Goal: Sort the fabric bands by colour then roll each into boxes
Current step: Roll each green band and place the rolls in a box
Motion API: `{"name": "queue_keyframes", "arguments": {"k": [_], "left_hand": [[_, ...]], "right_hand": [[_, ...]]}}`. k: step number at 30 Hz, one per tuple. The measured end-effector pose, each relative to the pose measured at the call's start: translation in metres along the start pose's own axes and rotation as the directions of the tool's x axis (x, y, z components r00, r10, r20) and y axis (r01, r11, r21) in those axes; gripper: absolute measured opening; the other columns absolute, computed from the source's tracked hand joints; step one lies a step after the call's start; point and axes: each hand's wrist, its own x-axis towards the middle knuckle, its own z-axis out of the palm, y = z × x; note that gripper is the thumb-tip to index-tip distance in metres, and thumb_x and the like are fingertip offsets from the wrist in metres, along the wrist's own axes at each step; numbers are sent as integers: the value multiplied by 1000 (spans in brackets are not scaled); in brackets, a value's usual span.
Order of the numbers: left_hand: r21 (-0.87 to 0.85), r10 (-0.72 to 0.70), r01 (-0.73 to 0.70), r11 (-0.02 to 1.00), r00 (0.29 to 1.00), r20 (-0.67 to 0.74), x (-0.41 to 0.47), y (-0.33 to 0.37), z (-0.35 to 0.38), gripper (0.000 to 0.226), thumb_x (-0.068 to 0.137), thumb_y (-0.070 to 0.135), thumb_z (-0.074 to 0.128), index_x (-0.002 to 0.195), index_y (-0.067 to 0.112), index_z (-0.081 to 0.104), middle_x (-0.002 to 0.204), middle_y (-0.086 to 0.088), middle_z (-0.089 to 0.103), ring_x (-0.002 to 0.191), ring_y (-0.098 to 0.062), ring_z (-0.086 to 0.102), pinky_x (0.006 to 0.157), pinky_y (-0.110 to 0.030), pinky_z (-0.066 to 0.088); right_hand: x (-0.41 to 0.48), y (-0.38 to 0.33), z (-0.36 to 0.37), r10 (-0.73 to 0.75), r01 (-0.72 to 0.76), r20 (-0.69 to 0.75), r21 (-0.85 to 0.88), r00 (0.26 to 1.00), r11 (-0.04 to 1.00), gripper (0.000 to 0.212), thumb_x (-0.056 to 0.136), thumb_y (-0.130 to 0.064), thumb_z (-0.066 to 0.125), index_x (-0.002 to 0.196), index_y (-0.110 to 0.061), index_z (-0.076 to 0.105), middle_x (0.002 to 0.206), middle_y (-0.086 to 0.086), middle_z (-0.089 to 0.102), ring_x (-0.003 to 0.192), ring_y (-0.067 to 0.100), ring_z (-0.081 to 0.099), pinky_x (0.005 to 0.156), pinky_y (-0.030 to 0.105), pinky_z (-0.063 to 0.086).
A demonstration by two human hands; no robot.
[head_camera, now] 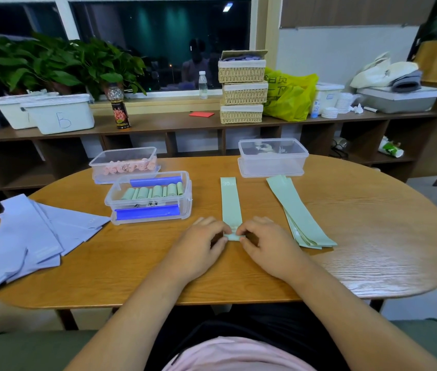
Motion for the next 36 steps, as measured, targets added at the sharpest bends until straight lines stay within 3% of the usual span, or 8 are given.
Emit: {"name": "queue_keyframes", "arguments": {"k": [14,23,36], "left_hand": [[-61,22,-22,998,1000,-3,-3,-6,0,13,96,33,72,109,35,76,105,23,65,106,-3,55,92,-33,51],[-68,22,-24,997,999,-26,-3,-6,1,14,95,31,75,107,34,80,104,24,65,106,-3,55,93,-33,52],[192,45,-36,981,998,-43,-8,5,-2,34,105,45,53,125,33,77,120,18,69,115,-4,50,95,-34,53]], "right_hand": [[-2,4,-1,-25,26,-16,74,1000,997,11,94,-30,75,103,-34,79,99,-20,63,104,2,55,92,31,52],[-1,3,-2,-13,14,-12,90,1000,996,9,93,-29,76,99,-35,80,95,-20,65,100,0,55,89,23,48],[-2,0,-1,-26,22,-48,-90,999,996,25,98,-35,65,118,-33,80,106,-20,63,105,6,47,93,34,52]]}}
